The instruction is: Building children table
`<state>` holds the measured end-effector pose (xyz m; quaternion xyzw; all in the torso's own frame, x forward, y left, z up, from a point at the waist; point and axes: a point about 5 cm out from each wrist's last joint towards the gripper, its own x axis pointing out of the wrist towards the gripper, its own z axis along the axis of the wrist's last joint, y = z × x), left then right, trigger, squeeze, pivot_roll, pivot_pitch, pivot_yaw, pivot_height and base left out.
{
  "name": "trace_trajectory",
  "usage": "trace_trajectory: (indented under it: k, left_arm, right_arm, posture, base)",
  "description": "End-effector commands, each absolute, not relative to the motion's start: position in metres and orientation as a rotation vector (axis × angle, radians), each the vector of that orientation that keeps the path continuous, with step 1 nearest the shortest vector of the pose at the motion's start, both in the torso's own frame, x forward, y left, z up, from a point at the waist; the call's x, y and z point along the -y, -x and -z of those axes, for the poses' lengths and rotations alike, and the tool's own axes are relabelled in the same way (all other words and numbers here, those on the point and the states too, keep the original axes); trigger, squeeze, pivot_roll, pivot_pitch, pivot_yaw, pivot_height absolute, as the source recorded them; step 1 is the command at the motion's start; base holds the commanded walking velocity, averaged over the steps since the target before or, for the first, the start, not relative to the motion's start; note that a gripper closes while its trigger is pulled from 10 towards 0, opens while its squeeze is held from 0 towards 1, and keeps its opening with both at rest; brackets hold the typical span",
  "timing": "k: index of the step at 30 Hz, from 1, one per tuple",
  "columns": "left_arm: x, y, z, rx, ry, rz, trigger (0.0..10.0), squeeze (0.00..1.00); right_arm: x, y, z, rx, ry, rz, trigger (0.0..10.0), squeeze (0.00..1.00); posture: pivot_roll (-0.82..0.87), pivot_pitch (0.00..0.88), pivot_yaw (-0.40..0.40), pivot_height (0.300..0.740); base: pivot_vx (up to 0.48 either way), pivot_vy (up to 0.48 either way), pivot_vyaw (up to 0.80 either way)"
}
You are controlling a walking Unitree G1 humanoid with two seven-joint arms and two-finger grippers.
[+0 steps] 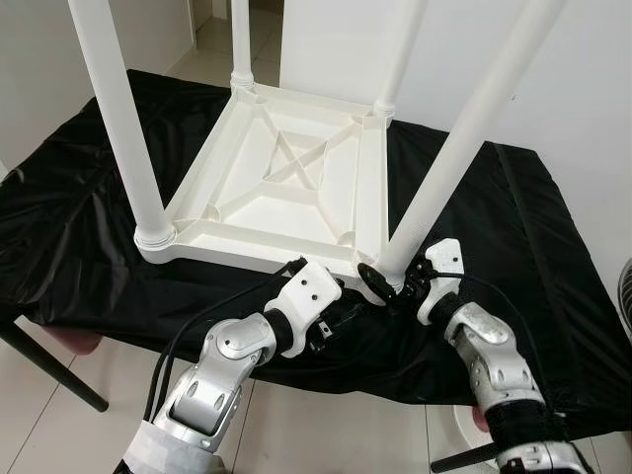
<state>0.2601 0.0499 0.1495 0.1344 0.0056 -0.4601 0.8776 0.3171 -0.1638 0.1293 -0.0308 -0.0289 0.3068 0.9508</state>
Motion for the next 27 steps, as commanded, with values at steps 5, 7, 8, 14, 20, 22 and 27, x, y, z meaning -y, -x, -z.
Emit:
trace_trajectory:
  k: [5,7,8,14,20,22,27]
  left_arm:
    - [-0.050,-0.262,-0.153,-0.001,-0.281,0.933,10.0,0.00]
    - [-0.050,-0.262,-0.153,-0.001,-0.283,0.932,10.0,0.00]
    - [-0.050,-0.262,-0.153,-0.001,-0.283,0.932,10.0,0.00]
    - [-0.051,-0.261,-0.153,-0.002,-0.282,0.927,10.0,0.00]
    - [-0.051,-0.261,-0.153,-0.004,-0.277,0.926,10.0,0.00]
    - [-0.050,-0.261,-0.153,-0.004,-0.277,0.926,10.0,0.00]
    - [-0.050,-0.260,-0.152,-0.005,-0.275,0.926,10.0,0.00]
  right_arm:
    - [0.164,-0.326,-0.129,0.062,0.093,-0.688,0.0,0.00]
    - [0.163,-0.329,-0.130,0.064,0.108,-0.710,0.0,0.00]
    - [0.163,-0.329,-0.130,0.064,0.108,-0.710,0.0,0.00]
    - [0.167,-0.333,-0.129,0.042,0.123,-0.768,0.0,0.00]
    - [0.172,-0.330,-0.123,0.027,0.124,-0.780,0.0,0.00]
    - [0.172,-0.330,-0.122,0.026,0.117,-0.765,0.0,0.00]
    - [0.169,-0.329,-0.120,0.026,0.105,-0.706,10.0,0.00]
  posture:
    - [0.15,0.067,-0.084,0.740]
    - [0.15,0.067,-0.084,0.740]
    - [0.15,0.067,-0.084,0.740]
    - [0.15,0.070,-0.088,0.740]
    - [0.15,0.073,-0.092,0.740]
    - [0.15,0.075,-0.092,0.740]
    - [0.15,0.076,-0.098,0.740]
  base:
    - [0.000,0.000,0.00]
    - [0.000,0.000,0.00]
    - [0.000,0.000,0.00]
    - [0.000,0.000,0.00]
    - [0.000,0.000,0.00]
    - [0.000,0.000,0.00]
    - [0.000,0.000,0.00]
